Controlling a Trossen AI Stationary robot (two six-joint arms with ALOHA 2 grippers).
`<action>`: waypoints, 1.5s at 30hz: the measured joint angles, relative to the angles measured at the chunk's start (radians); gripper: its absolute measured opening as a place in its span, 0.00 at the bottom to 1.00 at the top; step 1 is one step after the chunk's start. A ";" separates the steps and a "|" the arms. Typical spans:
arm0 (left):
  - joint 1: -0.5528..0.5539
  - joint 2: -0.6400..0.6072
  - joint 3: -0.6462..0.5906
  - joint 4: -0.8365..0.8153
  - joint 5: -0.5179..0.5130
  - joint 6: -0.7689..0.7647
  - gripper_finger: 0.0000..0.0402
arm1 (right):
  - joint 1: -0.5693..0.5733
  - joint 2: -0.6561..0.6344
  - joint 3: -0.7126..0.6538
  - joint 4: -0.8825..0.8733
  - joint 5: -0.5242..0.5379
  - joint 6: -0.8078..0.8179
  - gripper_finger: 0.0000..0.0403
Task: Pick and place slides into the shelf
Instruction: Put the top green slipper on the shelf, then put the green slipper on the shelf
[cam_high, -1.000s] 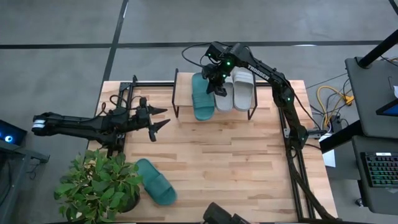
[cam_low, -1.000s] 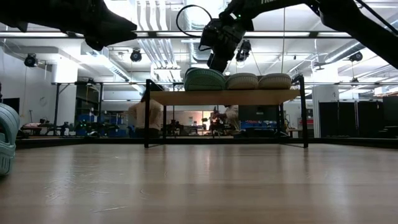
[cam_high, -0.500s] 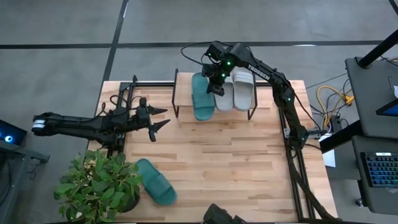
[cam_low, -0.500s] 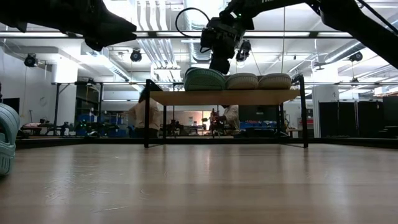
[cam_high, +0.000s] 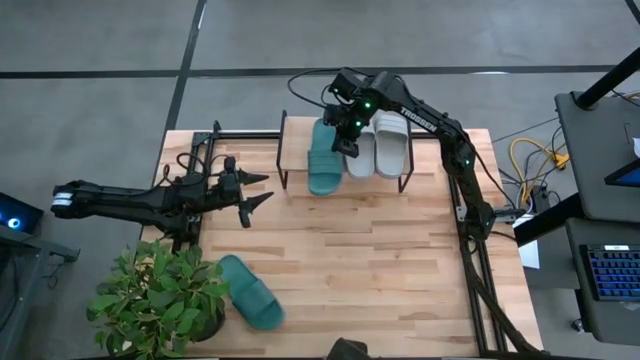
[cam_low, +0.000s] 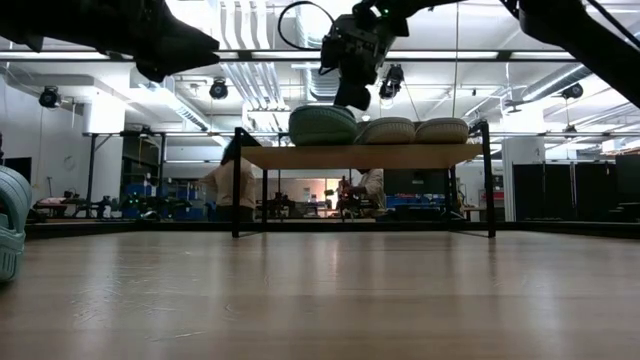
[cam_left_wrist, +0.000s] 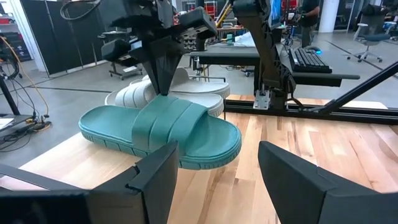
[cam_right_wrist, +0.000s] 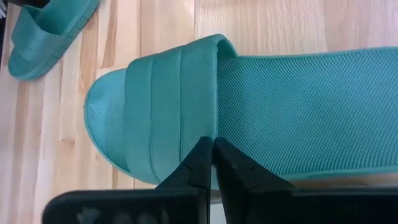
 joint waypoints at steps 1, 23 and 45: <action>0.000 -0.001 0.000 -0.002 0.000 0.000 0.52 | 0.000 0.000 0.000 -0.002 0.000 -0.001 0.02; 0.000 0.000 0.000 -0.006 0.000 -0.025 0.52 | -0.013 -0.001 -0.001 -0.070 -0.001 -0.116 0.02; 0.000 0.000 0.000 -0.005 0.000 -0.026 0.52 | -0.016 -0.043 0.000 0.010 -0.002 -0.123 0.43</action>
